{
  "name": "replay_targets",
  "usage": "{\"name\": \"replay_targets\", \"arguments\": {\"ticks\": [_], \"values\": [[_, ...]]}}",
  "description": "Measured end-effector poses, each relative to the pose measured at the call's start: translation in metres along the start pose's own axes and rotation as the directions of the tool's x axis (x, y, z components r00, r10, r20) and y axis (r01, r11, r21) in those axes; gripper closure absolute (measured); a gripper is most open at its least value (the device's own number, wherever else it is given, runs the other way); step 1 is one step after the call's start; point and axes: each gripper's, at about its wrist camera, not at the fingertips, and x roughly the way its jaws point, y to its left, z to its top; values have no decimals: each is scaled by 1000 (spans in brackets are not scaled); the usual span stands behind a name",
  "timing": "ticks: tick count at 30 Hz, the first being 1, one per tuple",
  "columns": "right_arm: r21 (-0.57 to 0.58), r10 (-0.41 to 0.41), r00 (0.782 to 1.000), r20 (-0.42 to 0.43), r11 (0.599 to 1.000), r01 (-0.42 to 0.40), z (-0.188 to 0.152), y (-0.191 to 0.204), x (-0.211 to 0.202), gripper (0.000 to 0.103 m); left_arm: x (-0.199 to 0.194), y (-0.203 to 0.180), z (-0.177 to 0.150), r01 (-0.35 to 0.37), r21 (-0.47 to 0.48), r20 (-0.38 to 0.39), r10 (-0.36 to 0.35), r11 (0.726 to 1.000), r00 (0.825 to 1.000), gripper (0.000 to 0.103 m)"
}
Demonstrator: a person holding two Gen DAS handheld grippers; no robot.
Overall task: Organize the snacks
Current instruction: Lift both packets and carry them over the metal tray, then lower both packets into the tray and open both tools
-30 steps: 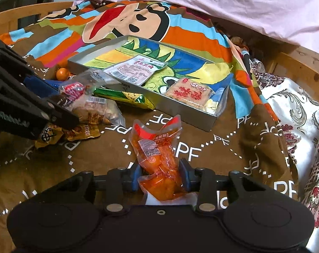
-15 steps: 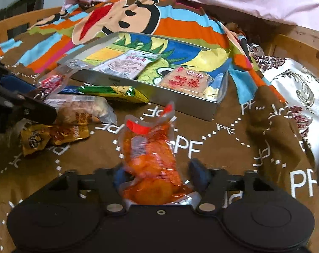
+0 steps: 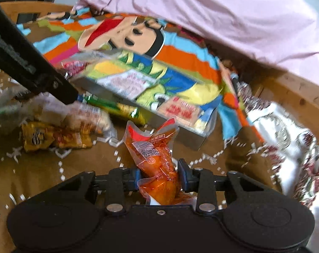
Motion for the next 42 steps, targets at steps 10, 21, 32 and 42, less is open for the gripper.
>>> {"name": "replay_targets", "arguments": {"ticks": [10, 21, 32, 42], "values": [[136, -82, 982, 171, 989, 59, 33, -30, 11, 67, 8, 19, 42, -38, -26, 80, 40, 999, 996, 56], [274, -51, 981, 187, 962, -2, 68, -56, 97, 67, 87, 28, 102, -94, -110, 102, 105, 990, 989, 56], [383, 0, 991, 134, 922, -52, 68, -79, 149, 65, 166, 28, 126, -134, -123, -1, 135, 983, 991, 56], [448, 78, 988, 135, 885, -131, 69, -86, 158, 45, 188, 38, 116, -144, -193, -88, 129, 971, 988, 47]]}}
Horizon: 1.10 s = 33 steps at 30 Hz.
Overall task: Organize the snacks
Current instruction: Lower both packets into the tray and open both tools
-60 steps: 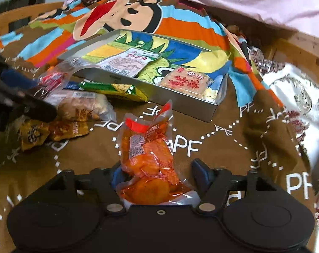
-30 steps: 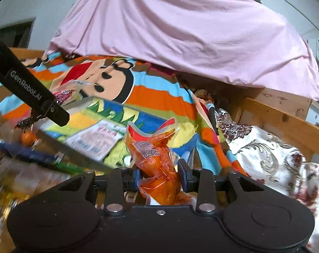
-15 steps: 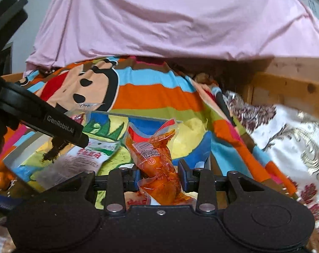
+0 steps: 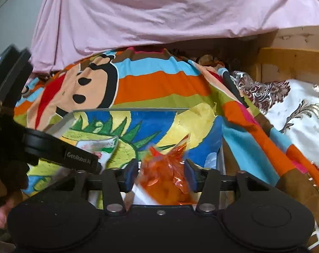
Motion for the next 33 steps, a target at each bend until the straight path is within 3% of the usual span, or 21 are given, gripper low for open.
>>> {"name": "replay_targets", "arguments": {"ticks": [2, 6, 11, 20, 22, 26, 33], "values": [[19, 10, 1000, 5, 1000, -10, 2, -2, -2, 41, -3, 6, 1, 20, -36, 3, -20, 999, 1000, 35], [42, 19, 999, 28, 999, -20, 7, -4, -11, 23, -18, 23, 1, 52, -110, 39, -48, 993, 998, 23], [58, 22, 996, 92, 998, -27, 20, -5, -31, 10, -44, 37, 0, 48, -139, 100, -35, 989, 994, 9], [90, -9, 980, 199, 996, -10, 44, -2, -90, 1, -115, 51, -12, 21, -143, 243, 14, 990, 970, 1], [90, -7, 974, 225, 996, -13, 49, 2, -107, 1, -134, 54, -18, 40, -142, 291, 3, 989, 957, 1], [52, 6, 960, 280, 998, -21, 54, 15, -146, 1, -176, 59, -35, 80, -131, 407, -20, 988, 913, 1], [19, 24, 942, 334, 999, -32, 48, 38, -206, 1, -236, 64, -66, 77, -108, 485, -15, 991, 874, 1]]}}
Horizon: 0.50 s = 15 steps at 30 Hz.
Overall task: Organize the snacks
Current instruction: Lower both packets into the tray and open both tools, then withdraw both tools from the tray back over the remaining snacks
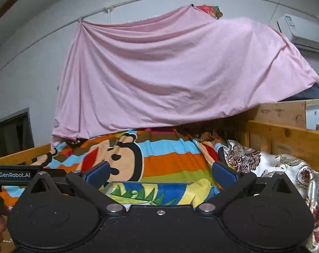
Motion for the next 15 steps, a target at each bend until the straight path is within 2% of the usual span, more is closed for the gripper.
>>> {"name": "replay_targets", "arguments": {"ticks": [6, 15], "values": [[-27, 26, 999, 22, 999, -25, -3, 24, -48, 1, -50, 13, -9, -15, 12, 30, 15, 1000, 999, 1], [-54, 12, 1000, 21, 999, -11, -23, 48, -98, 1, -102, 43, -29, -40, 7, 54, 39, 999, 998, 0]]}}
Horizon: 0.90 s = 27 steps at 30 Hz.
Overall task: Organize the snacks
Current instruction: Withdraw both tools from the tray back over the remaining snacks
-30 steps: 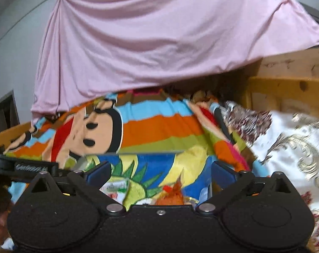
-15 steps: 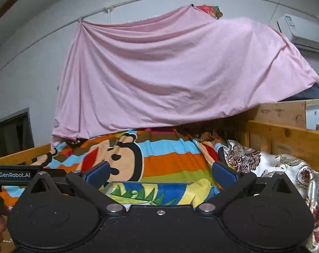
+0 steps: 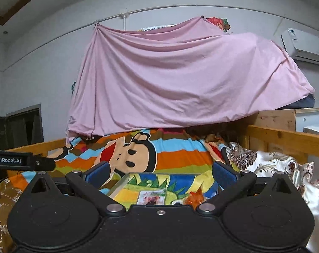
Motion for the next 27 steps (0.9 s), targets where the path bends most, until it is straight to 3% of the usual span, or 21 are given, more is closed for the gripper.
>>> {"name": "replay_targets", "arguments": {"ticks": [7, 12, 18, 27], "values": [[-11, -6, 999, -36, 1000, 6, -19, 23, -24, 1, -22, 26, -21, -16, -13, -14, 16, 1000, 1000, 0], [-25, -3, 994, -110, 1000, 0, -40, 38, -35, 1, -30, 39, -40, -15, -17, -35, 15, 1000, 999, 0], [-51, 0, 975, -223, 999, -12, -65, 50, -41, 1, -37, 47, -65, 0, 43, -59, 2, 999, 998, 0], [-103, -1, 937, -349, 994, -37, -87, 62, -20, 1, -11, 49, -93, 42, 103, -192, -22, 994, 981, 0]]}}
